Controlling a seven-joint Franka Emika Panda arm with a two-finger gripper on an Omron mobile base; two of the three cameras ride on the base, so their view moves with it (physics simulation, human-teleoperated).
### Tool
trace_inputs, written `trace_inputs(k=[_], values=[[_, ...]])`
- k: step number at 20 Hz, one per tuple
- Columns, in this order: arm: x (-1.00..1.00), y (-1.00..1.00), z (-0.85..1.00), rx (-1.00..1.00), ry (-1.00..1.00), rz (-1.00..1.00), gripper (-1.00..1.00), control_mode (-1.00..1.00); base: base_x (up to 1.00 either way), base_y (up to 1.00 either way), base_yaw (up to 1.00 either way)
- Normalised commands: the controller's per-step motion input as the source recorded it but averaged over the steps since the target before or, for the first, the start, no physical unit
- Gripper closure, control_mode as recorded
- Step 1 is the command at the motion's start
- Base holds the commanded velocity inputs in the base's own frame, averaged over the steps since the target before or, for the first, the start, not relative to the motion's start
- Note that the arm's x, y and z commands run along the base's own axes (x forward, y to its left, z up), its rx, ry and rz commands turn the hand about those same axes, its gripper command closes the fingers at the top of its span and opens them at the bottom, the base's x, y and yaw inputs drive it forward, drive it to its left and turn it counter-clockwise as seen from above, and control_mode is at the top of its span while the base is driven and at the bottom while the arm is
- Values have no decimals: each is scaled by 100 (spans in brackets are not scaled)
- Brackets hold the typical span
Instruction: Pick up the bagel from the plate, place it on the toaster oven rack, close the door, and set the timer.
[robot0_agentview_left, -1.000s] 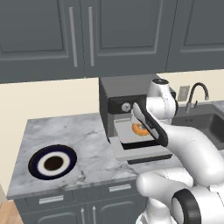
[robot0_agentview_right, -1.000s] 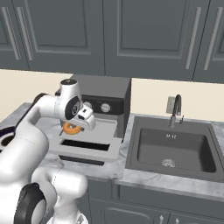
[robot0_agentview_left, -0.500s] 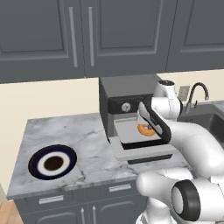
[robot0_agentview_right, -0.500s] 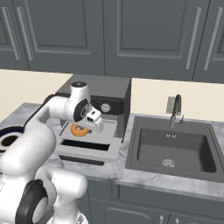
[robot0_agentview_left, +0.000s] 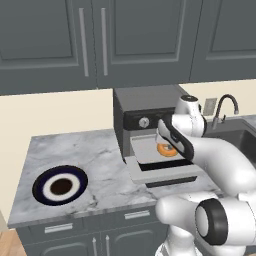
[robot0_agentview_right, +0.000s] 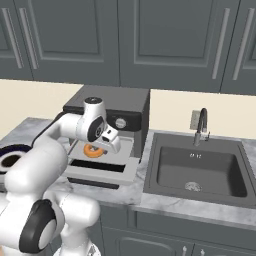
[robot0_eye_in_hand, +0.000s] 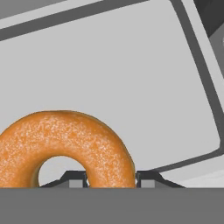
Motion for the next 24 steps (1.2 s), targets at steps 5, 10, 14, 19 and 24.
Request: trace_inputs(k=[5,10,14,19,24], values=[[10,0,-8,0,0,0,100,-100,0,0,0],[4,0,-9,0,0,0,100,-100,0,0,0],[0,0,-4,0,0,0,-100,-100,0,0,0],[-2,0,0,0,-3,0,-100,-100,0,0,0],[-29,-3,21,0,-15,0,-100,-100,0,0,0]])
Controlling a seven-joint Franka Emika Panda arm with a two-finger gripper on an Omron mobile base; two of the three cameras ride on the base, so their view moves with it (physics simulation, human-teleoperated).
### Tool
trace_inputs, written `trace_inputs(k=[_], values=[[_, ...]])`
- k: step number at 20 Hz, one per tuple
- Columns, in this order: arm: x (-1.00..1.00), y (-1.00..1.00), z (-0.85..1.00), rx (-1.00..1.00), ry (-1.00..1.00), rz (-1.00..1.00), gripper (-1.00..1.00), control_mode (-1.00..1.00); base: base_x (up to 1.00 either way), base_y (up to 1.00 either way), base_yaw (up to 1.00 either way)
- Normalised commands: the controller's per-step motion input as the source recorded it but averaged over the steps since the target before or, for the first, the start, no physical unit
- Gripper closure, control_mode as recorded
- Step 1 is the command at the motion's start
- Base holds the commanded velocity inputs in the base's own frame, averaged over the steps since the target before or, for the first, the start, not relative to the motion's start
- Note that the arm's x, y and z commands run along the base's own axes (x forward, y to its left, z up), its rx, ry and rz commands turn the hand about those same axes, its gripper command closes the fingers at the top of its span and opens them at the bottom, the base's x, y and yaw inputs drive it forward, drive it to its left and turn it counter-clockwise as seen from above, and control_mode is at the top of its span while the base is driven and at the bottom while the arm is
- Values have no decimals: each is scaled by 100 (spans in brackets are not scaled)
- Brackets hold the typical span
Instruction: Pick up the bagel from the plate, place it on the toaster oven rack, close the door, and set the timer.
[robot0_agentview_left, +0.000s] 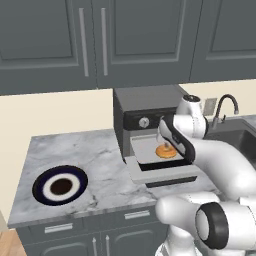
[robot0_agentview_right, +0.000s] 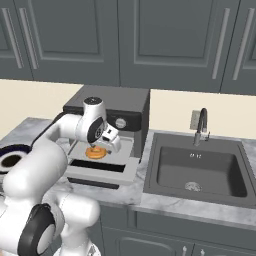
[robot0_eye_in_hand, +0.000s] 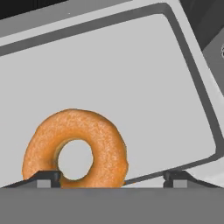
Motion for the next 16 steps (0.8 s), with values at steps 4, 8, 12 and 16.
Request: trace_inputs(k=[4,8,12,16], values=[[-97,-2,41,1,-30,0,-100,-100,0,0,0],[-98,4,4,0,-17,1,-100,-100,0,0,0],[-42,28,-5,0,-1,11,-100,-100,0,0,0],[0,28,-19,0,0,15,-100,-100,0,0,0]])
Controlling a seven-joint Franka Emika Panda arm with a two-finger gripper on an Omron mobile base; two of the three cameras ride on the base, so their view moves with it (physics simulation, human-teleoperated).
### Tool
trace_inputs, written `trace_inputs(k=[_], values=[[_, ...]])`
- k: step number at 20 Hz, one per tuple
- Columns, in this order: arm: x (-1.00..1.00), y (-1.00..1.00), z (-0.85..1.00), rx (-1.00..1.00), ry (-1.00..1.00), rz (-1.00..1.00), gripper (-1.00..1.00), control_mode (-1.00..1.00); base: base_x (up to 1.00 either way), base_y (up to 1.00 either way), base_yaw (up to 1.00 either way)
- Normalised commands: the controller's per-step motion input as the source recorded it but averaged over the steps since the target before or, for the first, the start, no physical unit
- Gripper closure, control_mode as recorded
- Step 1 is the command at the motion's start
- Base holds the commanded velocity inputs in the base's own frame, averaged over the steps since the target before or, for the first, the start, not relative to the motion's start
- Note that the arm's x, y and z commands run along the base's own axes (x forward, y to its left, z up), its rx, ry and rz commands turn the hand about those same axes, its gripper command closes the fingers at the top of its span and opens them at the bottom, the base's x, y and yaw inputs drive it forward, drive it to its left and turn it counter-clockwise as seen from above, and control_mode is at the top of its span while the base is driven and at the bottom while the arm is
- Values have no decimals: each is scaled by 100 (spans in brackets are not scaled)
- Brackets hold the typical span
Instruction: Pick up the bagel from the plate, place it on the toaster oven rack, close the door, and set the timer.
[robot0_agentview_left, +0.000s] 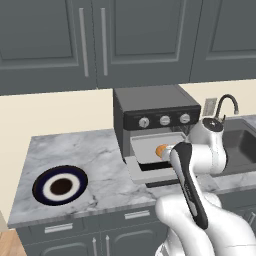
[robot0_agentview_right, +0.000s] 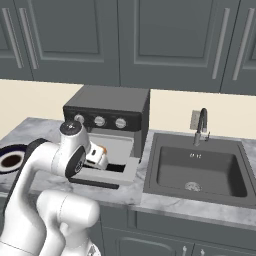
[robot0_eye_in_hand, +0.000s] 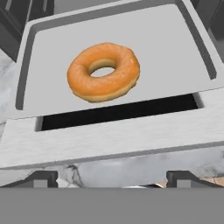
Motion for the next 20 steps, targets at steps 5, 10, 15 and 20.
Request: trace_inputs(k=[5,10,15,20], values=[[22,19,-13,0,0,12,-100,-100,0,0,0],[29,5,-17,0,1,6,-100,-100,0,0,0],[35,2,-18,0,5,3,-100,-100,0,0,0],[53,6,-7,0,5,2,-100,-100,0,0,0]])
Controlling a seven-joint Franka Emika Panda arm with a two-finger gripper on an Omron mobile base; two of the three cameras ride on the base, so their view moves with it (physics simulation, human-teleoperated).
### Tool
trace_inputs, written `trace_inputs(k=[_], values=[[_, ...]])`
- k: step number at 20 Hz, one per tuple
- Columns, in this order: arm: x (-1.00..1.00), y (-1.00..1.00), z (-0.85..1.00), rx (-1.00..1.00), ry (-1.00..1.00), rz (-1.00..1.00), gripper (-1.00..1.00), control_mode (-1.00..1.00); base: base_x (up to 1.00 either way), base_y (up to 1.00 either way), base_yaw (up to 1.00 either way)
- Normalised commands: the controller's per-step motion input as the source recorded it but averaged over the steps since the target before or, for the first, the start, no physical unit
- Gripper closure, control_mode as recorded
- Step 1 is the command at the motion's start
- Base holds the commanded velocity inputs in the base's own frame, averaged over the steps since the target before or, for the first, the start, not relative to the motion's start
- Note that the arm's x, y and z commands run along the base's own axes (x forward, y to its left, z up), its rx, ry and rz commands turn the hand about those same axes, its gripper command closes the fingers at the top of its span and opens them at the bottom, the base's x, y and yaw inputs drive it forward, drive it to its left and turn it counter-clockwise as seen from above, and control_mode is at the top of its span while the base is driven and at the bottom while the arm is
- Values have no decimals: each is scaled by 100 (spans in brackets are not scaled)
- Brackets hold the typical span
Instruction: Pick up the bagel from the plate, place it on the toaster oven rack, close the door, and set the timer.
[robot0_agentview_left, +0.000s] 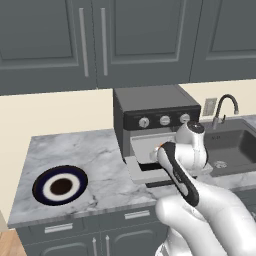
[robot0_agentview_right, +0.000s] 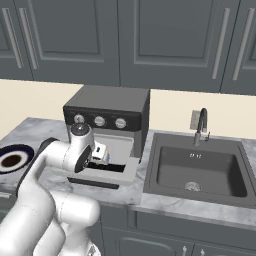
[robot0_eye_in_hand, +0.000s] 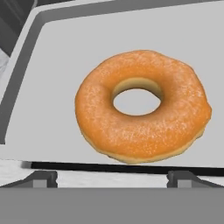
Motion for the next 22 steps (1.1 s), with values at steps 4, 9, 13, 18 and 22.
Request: trace_inputs(k=[4,9,13,18,22], values=[[57,4,0,0,3,1,-100,-100,0,0,0],[50,2,0,0,1,1,-100,-100,0,0,0],[68,7,0,0,1,1,-100,-100,0,0,0],[57,10,0,0,0,2,-100,-100,0,0,0],[-15,3,2,0,-2,4,-100,-100,0,0,0]])
